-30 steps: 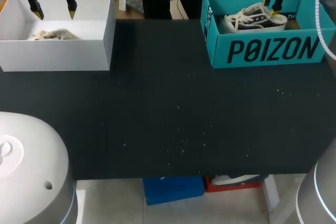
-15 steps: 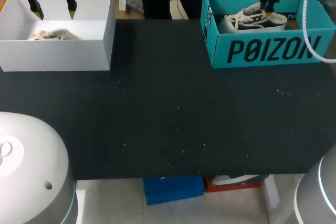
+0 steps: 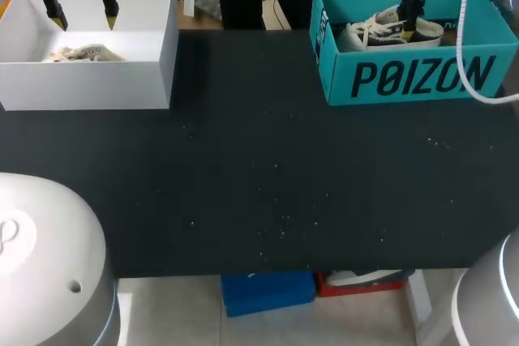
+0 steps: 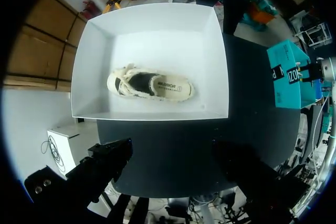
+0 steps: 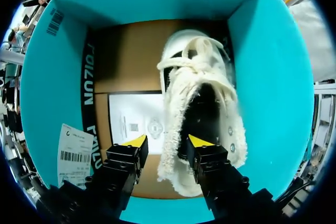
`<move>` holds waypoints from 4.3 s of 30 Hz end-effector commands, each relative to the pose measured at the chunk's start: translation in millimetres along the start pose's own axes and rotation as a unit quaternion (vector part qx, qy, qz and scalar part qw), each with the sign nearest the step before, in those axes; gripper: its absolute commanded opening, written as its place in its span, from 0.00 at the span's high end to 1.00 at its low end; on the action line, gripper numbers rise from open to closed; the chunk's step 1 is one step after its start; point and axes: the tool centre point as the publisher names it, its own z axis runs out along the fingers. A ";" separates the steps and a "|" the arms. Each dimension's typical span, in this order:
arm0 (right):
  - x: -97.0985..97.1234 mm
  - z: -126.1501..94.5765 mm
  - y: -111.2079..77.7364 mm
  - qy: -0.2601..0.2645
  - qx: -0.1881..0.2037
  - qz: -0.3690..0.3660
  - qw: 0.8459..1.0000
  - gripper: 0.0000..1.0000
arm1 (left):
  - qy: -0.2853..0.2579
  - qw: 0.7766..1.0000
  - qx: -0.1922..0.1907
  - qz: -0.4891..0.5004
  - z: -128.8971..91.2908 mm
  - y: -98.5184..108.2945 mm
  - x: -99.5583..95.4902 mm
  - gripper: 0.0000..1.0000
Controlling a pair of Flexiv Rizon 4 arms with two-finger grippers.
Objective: Take the shoe out of the shoebox, open the shoe tongue, remove and reinsert the insole, then place the shoe into the shoebox
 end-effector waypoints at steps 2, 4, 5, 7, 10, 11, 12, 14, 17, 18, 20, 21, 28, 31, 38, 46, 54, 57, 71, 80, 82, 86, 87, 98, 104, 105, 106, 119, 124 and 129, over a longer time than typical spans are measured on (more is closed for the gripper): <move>-2.2 13.7 -0.9 0.004 0.004 0.009 1.000 0.56 | -0.001 1.000 -0.001 -0.001 -0.6 0.1 0.2 0.00; -1.6 16.5 -2.6 0.006 0.006 0.015 1.000 0.56 | -0.001 1.000 -0.001 -0.001 -0.6 0.1 0.2 0.00; -1.5 17.1 -3.2 0.006 0.008 0.018 1.000 0.56 | -0.001 1.000 -0.001 -0.001 -0.6 0.1 0.2 0.00; -1.6 19.0 -5.1 0.005 0.011 0.023 1.000 0.56 | -0.001 1.000 -0.001 -0.001 -0.6 0.1 0.2 0.00; -2.2 20.7 -6.7 0.003 0.013 0.029 0.999 0.56 | -0.001 1.000 -0.001 -0.001 -0.6 0.1 0.2 0.00; -2.6 21.5 -7.2 0.003 0.014 0.031 0.999 0.56 | -0.001 1.000 -0.001 -0.001 -0.6 0.1 0.2 0.00; -3.2 22.6 -7.4 0.003 0.014 0.031 0.999 0.56 | -0.001 1.000 -0.001 -0.001 -0.6 0.1 0.2 0.00; -4.7 24.0 -7.8 0.001 0.016 0.034 0.999 0.56 | -0.001 1.000 -0.001 -0.001 -0.6 0.1 0.2 0.00; -6.3 26.0 -8.3 0.000 0.018 0.035 0.999 0.58 | -0.001 1.000 -0.001 -0.001 -0.6 0.1 0.2 0.00; -6.7 27.1 -8.4 0.000 0.019 0.035 0.999 0.59 | -0.001 1.000 -0.001 -0.001 -0.6 0.1 0.2 0.00; -7.7 28.6 -8.8 0.000 0.020 0.037 0.999 0.69 | -0.001 1.000 -0.001 -0.001 -0.6 0.1 0.2 0.00; -8.0 29.0 -8.9 -0.001 0.021 0.037 0.999 0.79 | -0.001 1.000 -0.001 -0.001 -0.6 0.1 0.2 0.00; -8.4 26.9 -9.9 -0.003 0.031 0.042 0.999 1.00 | -0.001 1.000 -0.001 -0.001 -0.6 0.1 0.2 0.00; -5.9 20.4 -12.0 -0.005 0.033 0.043 0.999 1.00 | -0.001 1.000 -0.001 -0.001 -0.6 0.1 0.2 0.00; 13.9 -14.7 -14.2 -0.024 0.028 0.053 0.998 1.00 | -0.001 1.000 -0.001 -0.001 -0.6 0.1 0.2 0.00; 49.9 -79.8 -22.9 -0.060 0.036 0.048 0.996 1.00 | -0.001 1.000 -0.001 -0.001 -0.6 0.1 0.2 0.00; 75.9 -157.7 -30.9 -0.097 0.069 0.046 0.992 1.00 | -0.001 1.000 -0.001 -0.001 -0.6 0.1 0.2 0.00; 86.0 -185.9 -25.8 -0.111 0.083 0.053 0.989 1.00 | -0.001 1.000 -0.001 -0.001 -0.6 0.1 0.2 0.00; 143.0 -303.0 49.0 -0.181 0.148 0.107 0.966 1.00 | -0.001 1.000 -0.001 -0.001 -0.6 0.1 0.2 0.00; 200.8 -322.0 137.6 -0.221 0.135 0.059 0.964 1.00 | -0.001 1.000 -0.001 -0.001 -0.6 0.1 0.2 0.00; 216.4 -321.8 159.0 -0.229 0.131 0.054 0.963 1.00 | -0.001 1.000 -0.001 -0.001 -0.6 0.1 0.2 0.00; 249.0 -318.4 211.0 -0.241 0.115 0.046 0.963 1.00 | -0.001 1.000 -0.001 -0.001 -0.6 0.1 0.2 0.00; 256.8 -316.1 224.8 -0.245 0.113 0.046 0.962 1.00 | -0.001 1.000 -0.001 -0.001 -0.6 0.1 0.2 0.00; 309.8 -233.8 355.3 -0.257 0.080 0.078 0.960 1.00 | -0.001 1.000 -0.001 -0.001 -0.6 0.1 0.2 0.00; 321.3 -181.5 392.9 -0.235 0.067 0.094 0.965 1.00 | -0.001 1.000 -0.001 -0.001 -0.6 0.1 0.2 0.00; 322.5 -176.0 395.5 -0.230 0.071 0.093 0.966 1.00 | -0.001 1.000 -0.001 -0.001 -0.6 0.1 0.2 0.00; 324.2 -168.4 398.5 -0.228 0.069 0.094 0.967 1.00 | -0.001 1.000 -0.001 -0.001 -0.6 0.1 0.2 0.00; 346.9 -69.0 403.6 -0.200 0.037 0.122 0.971 1.00 | -0.001 1.000 -0.001 -0.001 -0.6 0.1 0.2 0.00; 349.8 -34.1 394.5 -0.191 0.036 0.133 0.972 1.00 | -0.001 1.000 -0.001 -0.001 -0.6 0.1 0.2 0.00; 350.6 -4.4 385.7 -0.187 0.031 0.144 0.971 1.00 | -0.001 1.000 -0.001 -0.001 -0.6 0.1 0.2 0.00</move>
